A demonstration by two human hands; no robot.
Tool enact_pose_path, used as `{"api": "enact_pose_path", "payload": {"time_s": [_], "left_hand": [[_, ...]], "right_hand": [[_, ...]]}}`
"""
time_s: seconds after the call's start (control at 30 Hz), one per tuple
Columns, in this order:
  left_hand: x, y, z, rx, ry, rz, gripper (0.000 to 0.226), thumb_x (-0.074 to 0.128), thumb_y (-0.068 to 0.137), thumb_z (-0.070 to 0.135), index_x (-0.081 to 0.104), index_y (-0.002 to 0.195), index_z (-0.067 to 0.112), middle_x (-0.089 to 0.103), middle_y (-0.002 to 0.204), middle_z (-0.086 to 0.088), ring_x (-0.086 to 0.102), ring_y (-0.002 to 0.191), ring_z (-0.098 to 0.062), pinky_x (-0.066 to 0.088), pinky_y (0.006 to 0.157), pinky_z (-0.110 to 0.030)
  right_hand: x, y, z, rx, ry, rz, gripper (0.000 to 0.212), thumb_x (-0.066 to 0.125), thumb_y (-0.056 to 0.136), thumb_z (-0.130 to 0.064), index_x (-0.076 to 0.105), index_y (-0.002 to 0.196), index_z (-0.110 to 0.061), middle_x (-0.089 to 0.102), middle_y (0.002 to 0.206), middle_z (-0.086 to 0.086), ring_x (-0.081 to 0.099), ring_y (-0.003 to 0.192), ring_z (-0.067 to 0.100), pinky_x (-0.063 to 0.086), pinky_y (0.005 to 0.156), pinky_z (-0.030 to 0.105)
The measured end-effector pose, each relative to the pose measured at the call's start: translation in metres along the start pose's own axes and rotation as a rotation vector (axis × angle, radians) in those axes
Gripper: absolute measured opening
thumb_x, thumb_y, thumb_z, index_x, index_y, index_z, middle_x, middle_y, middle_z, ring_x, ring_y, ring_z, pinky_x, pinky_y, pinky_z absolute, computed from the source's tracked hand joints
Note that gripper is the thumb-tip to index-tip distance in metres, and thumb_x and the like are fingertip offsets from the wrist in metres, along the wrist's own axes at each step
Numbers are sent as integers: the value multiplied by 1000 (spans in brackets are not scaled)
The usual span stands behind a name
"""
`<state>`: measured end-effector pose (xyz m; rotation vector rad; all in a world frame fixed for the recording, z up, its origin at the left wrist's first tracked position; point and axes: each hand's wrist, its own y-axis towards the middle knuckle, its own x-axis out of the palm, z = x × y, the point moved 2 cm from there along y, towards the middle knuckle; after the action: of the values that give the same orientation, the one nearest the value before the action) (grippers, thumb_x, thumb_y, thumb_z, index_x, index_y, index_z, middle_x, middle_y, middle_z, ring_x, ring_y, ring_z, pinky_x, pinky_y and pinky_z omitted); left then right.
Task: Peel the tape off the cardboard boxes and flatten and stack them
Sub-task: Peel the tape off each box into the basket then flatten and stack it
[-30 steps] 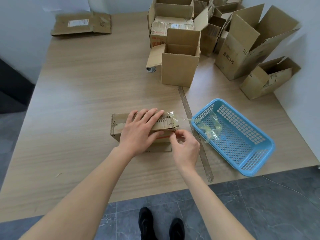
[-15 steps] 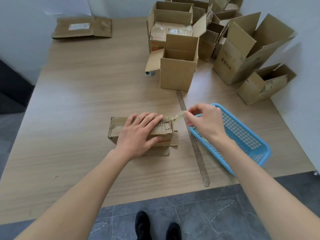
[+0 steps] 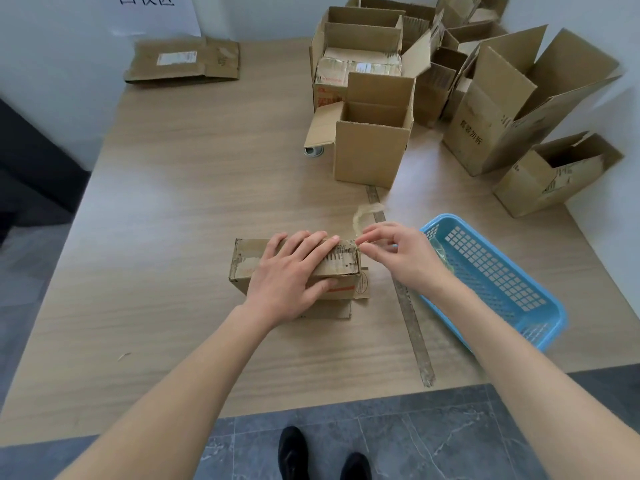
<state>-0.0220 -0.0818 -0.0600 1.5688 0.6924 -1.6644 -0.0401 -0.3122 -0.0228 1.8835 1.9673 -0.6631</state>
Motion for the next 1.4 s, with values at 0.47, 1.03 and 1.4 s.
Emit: {"api": "enact_pose_path", "payload": {"time_s": [0.47, 1.03, 1.4], "left_hand": [[-2, 2, -1, -6, -18, 31, 69, 43, 94, 66, 33, 156, 36, 45, 150, 15, 41, 137, -16, 27, 117, -43], [2, 4, -2, -7, -10, 28, 70, 41, 94, 68, 31, 156, 38, 43, 153, 15, 41, 138, -17, 28, 117, -44], [3, 5, -1, -8, 5, 28, 70, 40, 93, 69, 31, 155, 38, 42, 154, 15, 41, 139, -17, 28, 116, -44]], "right_hand": [[-55, 14, 24, -103, -367, 525, 4, 73, 92, -16, 73, 91, -12, 71, 87, -2, 61, 79, 15, 47, 75, 31], [-41, -65, 136, 328, -574, -144, 36, 62, 99, -34, 67, 130, -17, 66, 122, 4, 62, 116, 28, 50, 97, 38], [-46, -80, 87, -66, -379, 481, 18, 64, 96, -14, 69, 112, -20, 69, 102, -9, 64, 83, 2, 55, 69, 27]]}}
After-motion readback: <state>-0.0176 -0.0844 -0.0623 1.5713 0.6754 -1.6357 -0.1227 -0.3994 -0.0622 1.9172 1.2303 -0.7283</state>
